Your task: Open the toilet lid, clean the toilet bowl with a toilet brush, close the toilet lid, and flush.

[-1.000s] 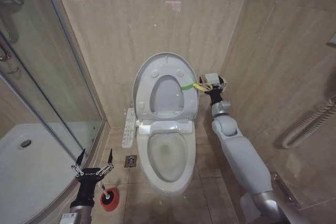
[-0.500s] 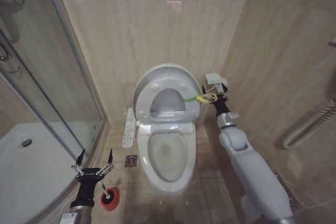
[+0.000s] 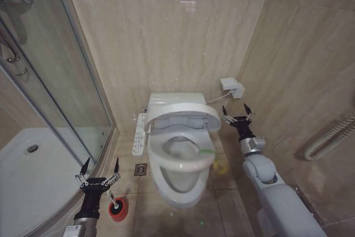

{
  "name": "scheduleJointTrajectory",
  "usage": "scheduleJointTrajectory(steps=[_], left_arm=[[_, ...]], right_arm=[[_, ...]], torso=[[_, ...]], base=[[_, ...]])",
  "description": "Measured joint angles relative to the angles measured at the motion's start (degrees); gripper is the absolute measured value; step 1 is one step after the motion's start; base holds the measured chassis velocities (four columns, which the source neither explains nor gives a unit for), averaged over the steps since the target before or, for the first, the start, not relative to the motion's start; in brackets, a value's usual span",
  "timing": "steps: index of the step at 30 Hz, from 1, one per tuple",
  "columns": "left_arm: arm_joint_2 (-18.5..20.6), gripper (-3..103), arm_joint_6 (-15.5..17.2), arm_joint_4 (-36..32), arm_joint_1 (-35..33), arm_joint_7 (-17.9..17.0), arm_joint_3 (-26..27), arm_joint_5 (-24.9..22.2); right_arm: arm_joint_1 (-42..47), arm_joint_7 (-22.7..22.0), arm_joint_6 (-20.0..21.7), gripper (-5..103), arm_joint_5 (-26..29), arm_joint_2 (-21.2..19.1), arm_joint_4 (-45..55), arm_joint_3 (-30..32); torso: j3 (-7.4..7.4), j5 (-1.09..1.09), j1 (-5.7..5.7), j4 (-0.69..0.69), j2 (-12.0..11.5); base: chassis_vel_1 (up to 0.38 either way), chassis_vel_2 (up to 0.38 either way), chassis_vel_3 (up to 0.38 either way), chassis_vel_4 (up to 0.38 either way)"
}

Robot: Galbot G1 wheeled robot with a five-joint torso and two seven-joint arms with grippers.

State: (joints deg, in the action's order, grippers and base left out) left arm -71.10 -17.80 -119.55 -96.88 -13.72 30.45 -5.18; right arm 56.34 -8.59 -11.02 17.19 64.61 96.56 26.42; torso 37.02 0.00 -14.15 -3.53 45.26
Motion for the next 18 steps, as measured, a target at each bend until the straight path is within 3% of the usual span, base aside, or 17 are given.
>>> scheduleJointTrajectory(steps=[18], left_arm=[[0.0, 100, 0.0, 0.0, 0.0, 0.0, 0.0, 0.0]], right_arm=[[-1.0, -1.7, 0.9, 100, -0.8, -0.5, -1.4, -0.4]], torso=[[-0.01, 0.00, 0.00, -0.02, 0.0]], base=[[0.000, 0.000, 0.000, 0.000]])
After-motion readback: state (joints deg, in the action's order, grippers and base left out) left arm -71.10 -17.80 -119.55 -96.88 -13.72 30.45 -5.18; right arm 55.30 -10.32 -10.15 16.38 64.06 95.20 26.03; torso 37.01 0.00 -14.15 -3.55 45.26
